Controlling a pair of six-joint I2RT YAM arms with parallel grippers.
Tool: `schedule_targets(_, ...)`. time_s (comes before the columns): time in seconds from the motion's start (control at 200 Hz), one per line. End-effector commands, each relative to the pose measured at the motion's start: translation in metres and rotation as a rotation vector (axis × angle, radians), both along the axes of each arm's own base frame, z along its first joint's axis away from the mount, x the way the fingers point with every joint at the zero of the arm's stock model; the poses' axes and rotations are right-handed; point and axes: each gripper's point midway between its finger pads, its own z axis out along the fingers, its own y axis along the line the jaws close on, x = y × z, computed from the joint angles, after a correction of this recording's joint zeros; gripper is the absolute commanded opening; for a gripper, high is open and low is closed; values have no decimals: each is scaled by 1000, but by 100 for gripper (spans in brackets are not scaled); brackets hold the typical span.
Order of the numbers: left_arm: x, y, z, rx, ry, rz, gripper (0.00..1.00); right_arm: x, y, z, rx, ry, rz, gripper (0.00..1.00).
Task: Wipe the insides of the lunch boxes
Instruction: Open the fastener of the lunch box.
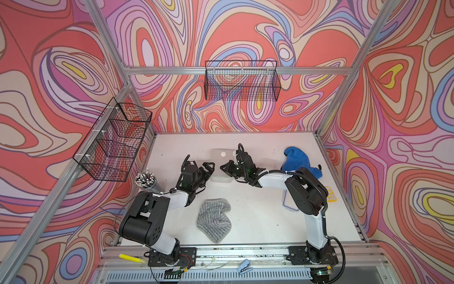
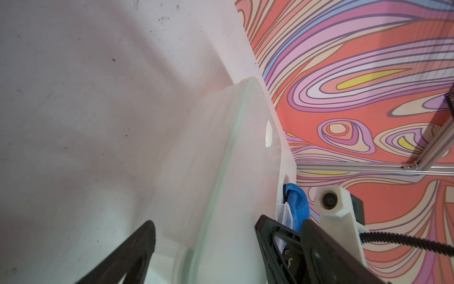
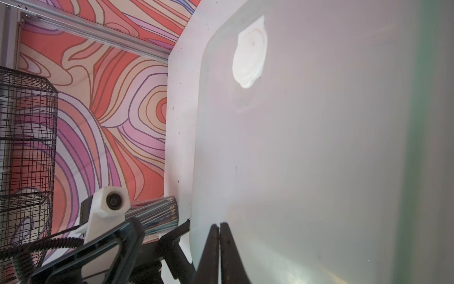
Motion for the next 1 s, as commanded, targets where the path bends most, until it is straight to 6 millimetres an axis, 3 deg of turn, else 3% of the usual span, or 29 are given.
schedule_targets(0.0,3,-5,4,-57,-26,-7,92,-7,-14,-42,-95,113,-28,0)
schedule_targets(0.23,8,-11,-4,-112,-24,-16,84,-8,-14,-44,-100,126,-31,0)
schedule_targets(0.486,16,-14,3,-171,-72,-9,77,-11,-15,-48,-109,136,-24,0)
schedule_targets(0.516,7,-11,-9,-165,-44,-6,76,-11,-15,-48,-108,138,-24,0)
schedule_targets(0.997,12,-10,-7,-244,-89,14,68,-18,-18,-56,-125,162,-24,0)
